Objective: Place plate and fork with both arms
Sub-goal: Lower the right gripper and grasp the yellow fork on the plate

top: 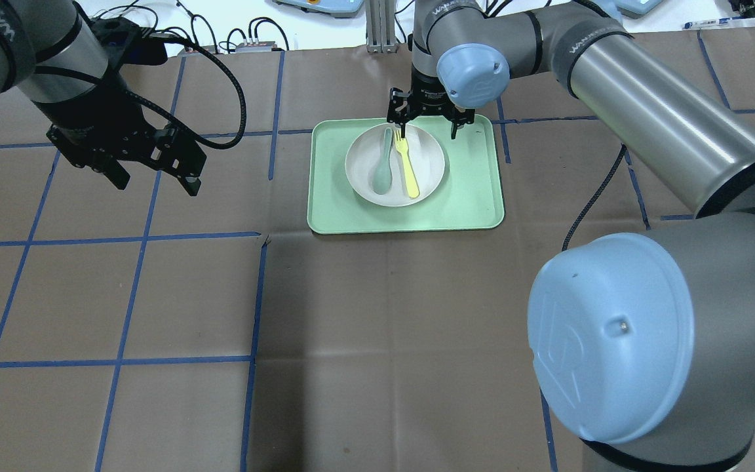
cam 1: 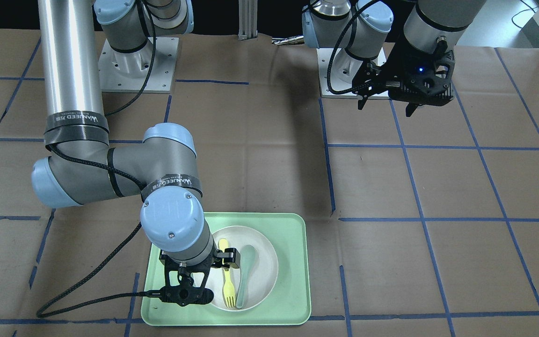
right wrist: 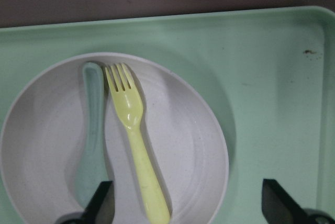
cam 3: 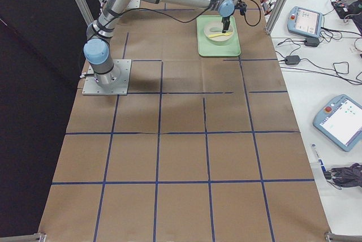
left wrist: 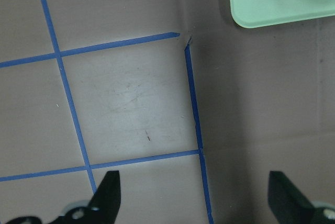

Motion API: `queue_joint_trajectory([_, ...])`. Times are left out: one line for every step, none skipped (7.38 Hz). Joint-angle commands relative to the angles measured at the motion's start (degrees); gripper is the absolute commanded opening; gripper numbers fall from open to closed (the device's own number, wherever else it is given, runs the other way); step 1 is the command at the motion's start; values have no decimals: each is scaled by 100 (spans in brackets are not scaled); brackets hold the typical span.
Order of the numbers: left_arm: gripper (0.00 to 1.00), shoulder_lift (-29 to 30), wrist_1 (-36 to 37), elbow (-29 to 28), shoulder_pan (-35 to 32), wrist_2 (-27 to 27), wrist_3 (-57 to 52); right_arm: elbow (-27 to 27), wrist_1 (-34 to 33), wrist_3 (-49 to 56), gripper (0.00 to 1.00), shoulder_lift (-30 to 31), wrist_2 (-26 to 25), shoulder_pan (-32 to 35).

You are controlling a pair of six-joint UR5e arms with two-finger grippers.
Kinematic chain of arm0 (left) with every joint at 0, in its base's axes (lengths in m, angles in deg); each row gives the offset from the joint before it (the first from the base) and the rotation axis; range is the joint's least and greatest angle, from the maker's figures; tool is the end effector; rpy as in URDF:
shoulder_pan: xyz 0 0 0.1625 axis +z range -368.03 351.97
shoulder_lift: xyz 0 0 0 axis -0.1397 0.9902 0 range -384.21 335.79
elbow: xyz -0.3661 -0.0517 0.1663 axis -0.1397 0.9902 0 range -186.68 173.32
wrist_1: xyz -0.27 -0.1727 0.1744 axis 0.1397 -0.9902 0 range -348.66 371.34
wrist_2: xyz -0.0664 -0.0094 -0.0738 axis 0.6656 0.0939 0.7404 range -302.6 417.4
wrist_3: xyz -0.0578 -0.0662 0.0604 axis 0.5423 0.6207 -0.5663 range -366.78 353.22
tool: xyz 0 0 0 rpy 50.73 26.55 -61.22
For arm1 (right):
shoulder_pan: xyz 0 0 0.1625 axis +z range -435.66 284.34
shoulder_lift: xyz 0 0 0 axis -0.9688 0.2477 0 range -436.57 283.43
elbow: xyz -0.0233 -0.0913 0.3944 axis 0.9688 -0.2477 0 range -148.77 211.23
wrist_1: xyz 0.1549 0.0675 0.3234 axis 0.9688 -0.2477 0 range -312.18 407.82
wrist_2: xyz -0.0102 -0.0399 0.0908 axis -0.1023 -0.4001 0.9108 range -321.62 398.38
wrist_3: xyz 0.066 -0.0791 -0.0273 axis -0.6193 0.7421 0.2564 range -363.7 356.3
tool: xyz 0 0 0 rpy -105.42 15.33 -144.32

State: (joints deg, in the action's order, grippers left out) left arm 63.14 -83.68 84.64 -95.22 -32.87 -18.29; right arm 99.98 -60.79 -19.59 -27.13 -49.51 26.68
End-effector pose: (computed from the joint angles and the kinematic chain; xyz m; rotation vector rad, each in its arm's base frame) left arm -0.1125 -0.4195 0.4625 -0.2384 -3.1274 -0.1013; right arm 0.2800 -0.6375 0.2504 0.0969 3.1073 0.0326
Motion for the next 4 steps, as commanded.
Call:
queue_joint_trajectory([100,1,1,0,0,0,0,-3,-274,-19,96,-258,-8,163])
queue_joint_trajectory([100,1,1,0,0,0,0,-3,-362,-19,91,-355,-139,198])
queue_joint_trajectory([100,1,1,-9,0,0,0,6,-371,-10,85,-382,-149,207])
queue_joint_trajectory([100,1,1,0,0,0,0,6,-363,-10,79,-391,-149,207])
